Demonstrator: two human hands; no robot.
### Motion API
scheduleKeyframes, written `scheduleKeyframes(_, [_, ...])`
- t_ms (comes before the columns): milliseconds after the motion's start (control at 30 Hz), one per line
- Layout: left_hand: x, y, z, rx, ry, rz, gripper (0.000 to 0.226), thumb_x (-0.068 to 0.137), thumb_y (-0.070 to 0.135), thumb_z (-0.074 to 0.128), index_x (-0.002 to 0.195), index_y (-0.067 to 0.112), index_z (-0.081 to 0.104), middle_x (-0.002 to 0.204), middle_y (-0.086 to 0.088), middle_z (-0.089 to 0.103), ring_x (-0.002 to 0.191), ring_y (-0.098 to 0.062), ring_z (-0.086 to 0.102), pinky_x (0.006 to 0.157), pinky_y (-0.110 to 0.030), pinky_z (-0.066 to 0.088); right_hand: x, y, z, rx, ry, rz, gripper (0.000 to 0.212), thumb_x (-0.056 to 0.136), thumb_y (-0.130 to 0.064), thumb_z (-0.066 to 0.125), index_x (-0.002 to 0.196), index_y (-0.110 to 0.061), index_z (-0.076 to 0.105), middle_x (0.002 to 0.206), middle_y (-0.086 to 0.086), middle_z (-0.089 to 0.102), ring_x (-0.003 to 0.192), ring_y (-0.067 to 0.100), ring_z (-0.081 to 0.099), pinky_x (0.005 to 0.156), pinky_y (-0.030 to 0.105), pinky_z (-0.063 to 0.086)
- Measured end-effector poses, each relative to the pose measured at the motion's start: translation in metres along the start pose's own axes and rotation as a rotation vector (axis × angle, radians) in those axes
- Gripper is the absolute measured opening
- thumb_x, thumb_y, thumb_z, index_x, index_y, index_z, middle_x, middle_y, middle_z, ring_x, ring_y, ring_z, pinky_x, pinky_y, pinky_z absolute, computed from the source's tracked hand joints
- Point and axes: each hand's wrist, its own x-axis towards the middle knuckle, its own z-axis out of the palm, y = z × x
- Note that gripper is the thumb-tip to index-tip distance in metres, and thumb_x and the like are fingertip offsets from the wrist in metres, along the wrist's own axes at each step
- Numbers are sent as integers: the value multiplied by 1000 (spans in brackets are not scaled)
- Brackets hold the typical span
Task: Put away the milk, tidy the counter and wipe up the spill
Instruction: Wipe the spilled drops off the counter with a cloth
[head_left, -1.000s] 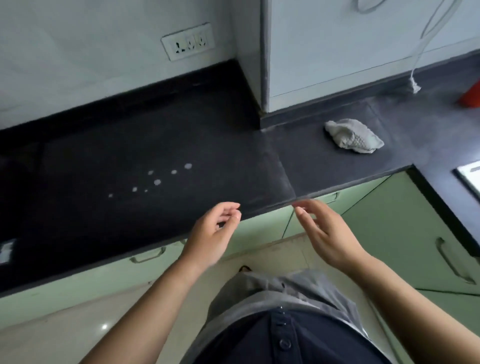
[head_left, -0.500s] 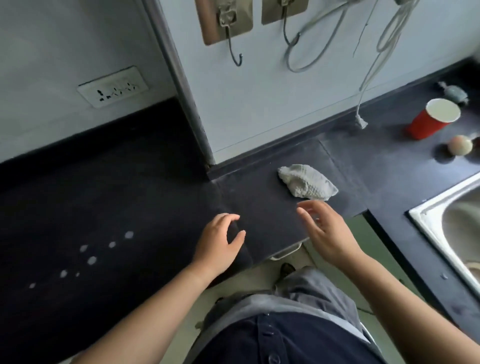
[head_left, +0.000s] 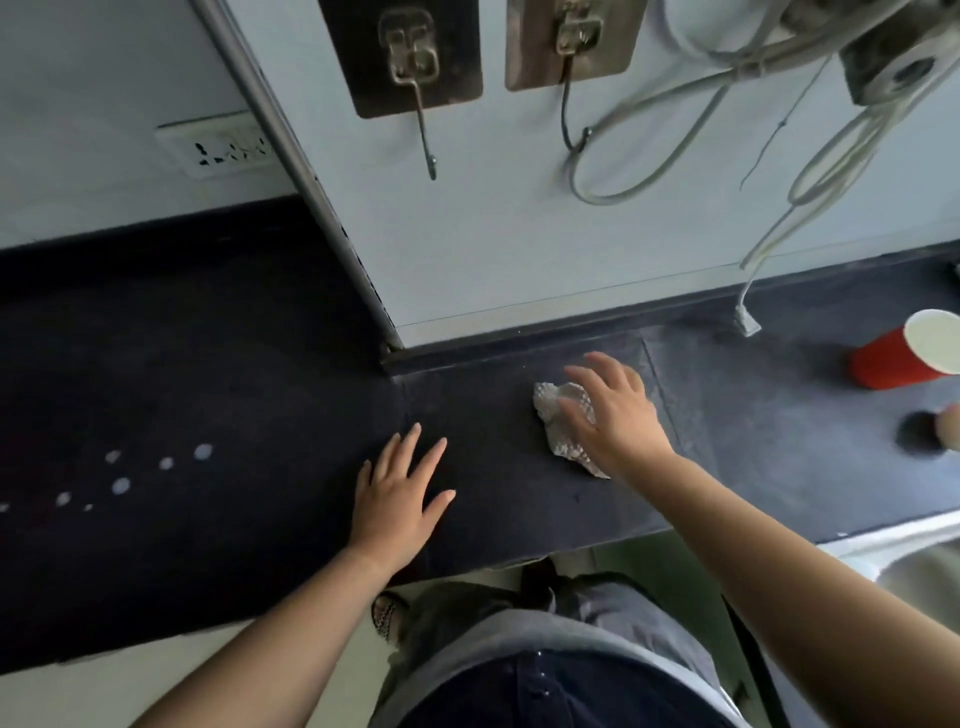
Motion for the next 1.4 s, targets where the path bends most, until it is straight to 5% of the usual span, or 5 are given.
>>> scheduleKeyframes(133, [0, 2, 0, -2, -16, -25, 61, 91, 49, 43, 145, 36, 18, 158, 1, 4, 145, -23, 5, 112, -51, 17, -8, 6, 24, -98, -118, -16, 53, 91, -48, 38, 141, -36, 21, 150, 0, 20, 136, 27, 17, 99, 51, 34])
scheduleKeyframes(633, [-30, 3, 6, 5, -48, -28, 58, 94, 43, 39, 146, 35, 14, 158, 2, -1, 145, -20, 2, 114, -43, 21, -10, 6, 46, -101, -7, -80, 46, 81, -47, 61, 120, -26, 52, 130, 14, 42, 108, 39, 40, 72, 44, 50])
scheduleKeyframes(867, [-51, -18, 2, -61, -65, 18, 56, 95, 42, 37, 145, 35, 14, 158, 5, 6, 144, -16, 5, 115, -41, 19, -19, -53, 43, 81, -58, -113, 39, 82, -45, 57, 118, -28, 56, 116, 4, 51, 104, 28, 46, 84, 29, 38])
scheduleKeyframes(1167, [-124, -143, -21, -161, 79, -104, 51, 94, 40, 41, 143, 29, 29, 153, 4, 26, 140, -15, 22, 111, -36, 29, -61, -200, 122, 221, -191, -216, 39, 86, -47, 52, 121, -30, 53, 119, -2, 50, 105, 23, 50, 87, 33, 47])
scheduleKeyframes(1400, [-173, -270, -18, -129, 75, -253, 51, 94, 39, 39, 143, 28, 28, 155, 0, 21, 142, -22, 17, 111, -42, 25, -83, -284, 216, -116, -135, -199, 46, 90, -44, 44, 132, -27, 37, 137, 6, 32, 113, 31, 33, 79, 40, 49])
